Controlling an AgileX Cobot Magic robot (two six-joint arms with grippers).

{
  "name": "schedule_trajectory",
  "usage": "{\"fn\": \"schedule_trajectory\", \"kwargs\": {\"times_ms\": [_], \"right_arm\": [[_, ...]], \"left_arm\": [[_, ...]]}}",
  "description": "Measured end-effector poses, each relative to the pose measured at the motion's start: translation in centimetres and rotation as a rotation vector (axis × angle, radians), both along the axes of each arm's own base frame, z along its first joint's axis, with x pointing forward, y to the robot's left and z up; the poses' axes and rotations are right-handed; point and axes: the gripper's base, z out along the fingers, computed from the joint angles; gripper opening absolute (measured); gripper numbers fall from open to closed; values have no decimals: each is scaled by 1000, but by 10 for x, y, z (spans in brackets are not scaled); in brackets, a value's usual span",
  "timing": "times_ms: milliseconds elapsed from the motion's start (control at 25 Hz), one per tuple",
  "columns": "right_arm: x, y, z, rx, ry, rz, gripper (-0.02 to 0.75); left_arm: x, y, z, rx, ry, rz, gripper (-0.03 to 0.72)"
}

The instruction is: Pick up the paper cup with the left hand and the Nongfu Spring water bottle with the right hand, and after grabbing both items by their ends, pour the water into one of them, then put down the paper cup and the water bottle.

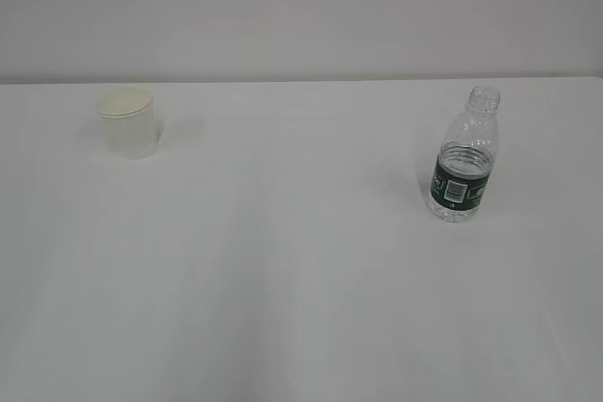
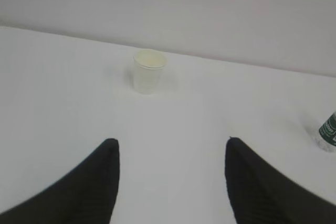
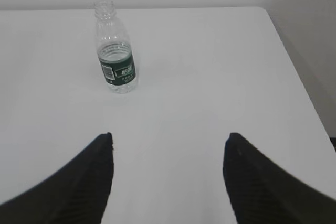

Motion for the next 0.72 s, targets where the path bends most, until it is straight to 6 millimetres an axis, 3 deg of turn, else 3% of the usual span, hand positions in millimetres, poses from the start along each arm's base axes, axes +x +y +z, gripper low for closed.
{"fn": "schedule_trajectory", "kwargs": {"times_ms": [200, 440, 720], "right_arm": [[7, 3, 9, 15, -81, 24, 496], [24, 10, 28, 55, -235, 73, 496], [64, 20, 56, 105, -290, 116, 496]], "left_arm": [[25, 3, 22, 64, 46, 8, 450], [69, 8, 60, 76, -51, 59, 450], [104, 12, 70, 75, -115, 95, 450]]}}
